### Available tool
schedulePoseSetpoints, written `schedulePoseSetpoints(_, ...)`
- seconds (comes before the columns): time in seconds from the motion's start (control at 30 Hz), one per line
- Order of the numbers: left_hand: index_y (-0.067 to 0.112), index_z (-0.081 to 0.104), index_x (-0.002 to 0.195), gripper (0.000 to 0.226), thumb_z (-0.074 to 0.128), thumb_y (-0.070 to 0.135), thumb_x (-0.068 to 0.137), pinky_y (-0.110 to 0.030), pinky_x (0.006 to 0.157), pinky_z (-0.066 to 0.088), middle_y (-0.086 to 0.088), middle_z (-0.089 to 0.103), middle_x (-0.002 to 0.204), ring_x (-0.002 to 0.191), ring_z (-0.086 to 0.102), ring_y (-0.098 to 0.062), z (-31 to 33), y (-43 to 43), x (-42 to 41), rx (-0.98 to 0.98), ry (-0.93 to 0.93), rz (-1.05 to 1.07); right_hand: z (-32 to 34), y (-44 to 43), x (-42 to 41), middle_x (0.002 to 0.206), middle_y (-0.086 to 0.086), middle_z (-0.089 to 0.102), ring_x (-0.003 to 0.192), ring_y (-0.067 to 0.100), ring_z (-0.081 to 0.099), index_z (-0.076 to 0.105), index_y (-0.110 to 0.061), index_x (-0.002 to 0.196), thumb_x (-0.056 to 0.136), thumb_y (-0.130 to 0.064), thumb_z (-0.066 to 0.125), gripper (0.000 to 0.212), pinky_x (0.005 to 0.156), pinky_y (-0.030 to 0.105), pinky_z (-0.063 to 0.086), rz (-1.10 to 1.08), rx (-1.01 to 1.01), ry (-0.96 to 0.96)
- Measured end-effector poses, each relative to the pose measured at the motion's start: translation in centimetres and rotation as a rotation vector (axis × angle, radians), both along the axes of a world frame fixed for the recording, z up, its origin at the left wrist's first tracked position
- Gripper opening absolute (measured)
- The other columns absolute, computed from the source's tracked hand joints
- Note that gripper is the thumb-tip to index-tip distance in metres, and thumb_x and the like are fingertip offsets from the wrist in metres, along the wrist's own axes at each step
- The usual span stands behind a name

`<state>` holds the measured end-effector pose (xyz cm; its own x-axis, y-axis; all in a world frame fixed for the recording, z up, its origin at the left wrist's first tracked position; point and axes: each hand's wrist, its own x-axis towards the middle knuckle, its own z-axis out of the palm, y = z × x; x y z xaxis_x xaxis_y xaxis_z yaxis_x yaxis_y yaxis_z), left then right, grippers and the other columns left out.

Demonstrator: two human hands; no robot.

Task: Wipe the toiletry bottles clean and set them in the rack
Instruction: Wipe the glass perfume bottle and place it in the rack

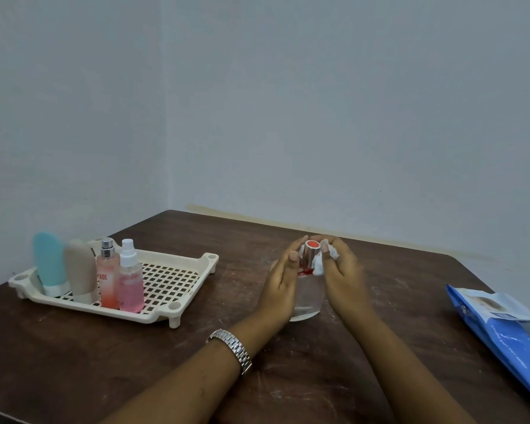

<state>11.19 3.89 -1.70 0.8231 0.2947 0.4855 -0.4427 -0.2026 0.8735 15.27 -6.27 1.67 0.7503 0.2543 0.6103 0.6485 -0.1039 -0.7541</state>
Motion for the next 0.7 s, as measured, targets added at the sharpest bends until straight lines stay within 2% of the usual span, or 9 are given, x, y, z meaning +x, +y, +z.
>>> schedulePoseSetpoints(0.03,0.050,0.046,0.129,0.052,0.024,0.072,0.087,-0.033,0.106,0.043,0.007,0.053,0.135,0.123,0.051,-0.003,0.2,0.0,-0.1,-0.008,0.004,-0.009,-0.2,-0.1,0.2,0.080,-0.006,0.065,0.073,0.006,0.060,0.060,-0.023,0.094,0.099,-0.018,0.041,0.020,0.064,0.031,0.047,-0.014,-0.060,-0.046)
schedulePoseSetpoints(0.1,0.054,0.045,0.122,0.041,0.021,0.061,0.090,-0.034,0.108,0.041,0.008,0.053,0.133,0.122,0.051,-0.003,0.5,0.1,-0.3,-0.016,0.028,-0.008,-0.7,-0.3,0.6,0.086,-0.010,0.066,0.081,0.002,0.061,0.058,-0.030,0.107,0.098,-0.015,0.040,0.024,0.078,0.035,0.050,-0.022,-0.148,-0.110)
schedulePoseSetpoints(0.2,0.068,0.047,0.112,0.041,0.022,0.079,0.082,-0.041,0.109,0.039,0.002,0.049,0.135,0.124,0.049,-0.009,0.3,0.7,0.0,-0.029,0.095,0.024,-1.1,-0.5,0.9,0.084,-0.005,0.068,0.083,0.006,0.062,0.053,-0.030,0.120,0.092,-0.025,0.039,0.032,0.092,0.048,0.044,-0.048,-0.268,-0.163)
schedulePoseSetpoints(0.3,0.060,0.047,0.115,0.038,0.023,0.072,0.087,-0.042,0.111,0.035,0.006,0.048,0.129,0.127,0.044,-0.009,0.3,0.9,0.1,0.014,0.138,0.037,-0.9,-0.9,1.0,0.088,-0.015,0.064,0.085,0.003,0.061,0.057,-0.029,0.111,0.089,-0.007,0.051,0.032,0.083,0.035,0.048,-0.053,-0.267,-0.188)
schedulePoseSetpoints(0.4,0.051,0.047,0.121,0.034,0.027,0.052,0.093,-0.037,0.112,0.034,0.021,0.047,0.118,0.129,0.039,-0.009,0.6,0.7,-0.3,0.084,0.106,0.040,-0.6,-1.2,1.4,0.094,-0.011,0.066,0.090,0.006,0.060,0.061,-0.035,0.099,0.088,-0.002,0.052,0.036,0.075,0.026,0.050,-0.051,-0.237,-0.137)
schedulePoseSetpoints(0.47,0.047,0.050,0.122,0.032,0.029,0.047,0.097,-0.033,0.110,0.033,0.024,0.045,0.115,0.128,0.038,-0.008,0.7,0.8,-0.3,0.091,0.104,0.048,-0.7,-1.2,1.9,0.093,-0.008,0.068,0.090,0.008,0.061,0.066,-0.032,0.095,0.087,0.001,0.052,0.037,0.073,0.022,0.049,-0.071,-0.228,-0.109)
schedulePoseSetpoints(0.57,0.041,0.049,0.126,0.032,0.029,0.040,0.101,-0.026,0.105,0.030,0.020,0.043,0.115,0.128,0.036,-0.007,0.7,0.8,-0.3,0.103,0.133,0.050,-0.6,-1.5,1.9,0.089,-0.005,0.069,0.078,-0.004,0.059,0.072,-0.022,0.093,0.087,0.005,0.051,0.035,0.062,0.004,0.041,-0.092,-0.204,-0.048)
schedulePoseSetpoints(0.63,0.040,0.049,0.127,0.033,0.030,0.040,0.101,-0.027,0.106,0.032,0.011,0.044,0.122,0.127,0.038,-0.008,0.7,0.8,-0.4,0.114,0.132,0.043,-0.4,-1.7,1.7,0.084,-0.006,0.066,0.068,-0.012,0.056,0.073,-0.018,0.095,0.088,0.006,0.050,0.033,0.057,0.000,0.038,-0.096,-0.195,-0.034)
schedulePoseSetpoints(0.7,0.046,0.050,0.120,0.028,0.030,0.039,0.101,-0.025,0.104,0.037,0.012,0.048,0.121,0.121,0.044,-0.004,0.9,0.8,-0.5,0.110,0.121,0.028,-0.3,-1.5,1.4,0.080,-0.007,0.065,0.060,-0.011,0.053,0.073,-0.016,0.096,0.086,0.009,0.050,0.035,0.055,-0.001,0.036,-0.133,-0.226,-0.105)
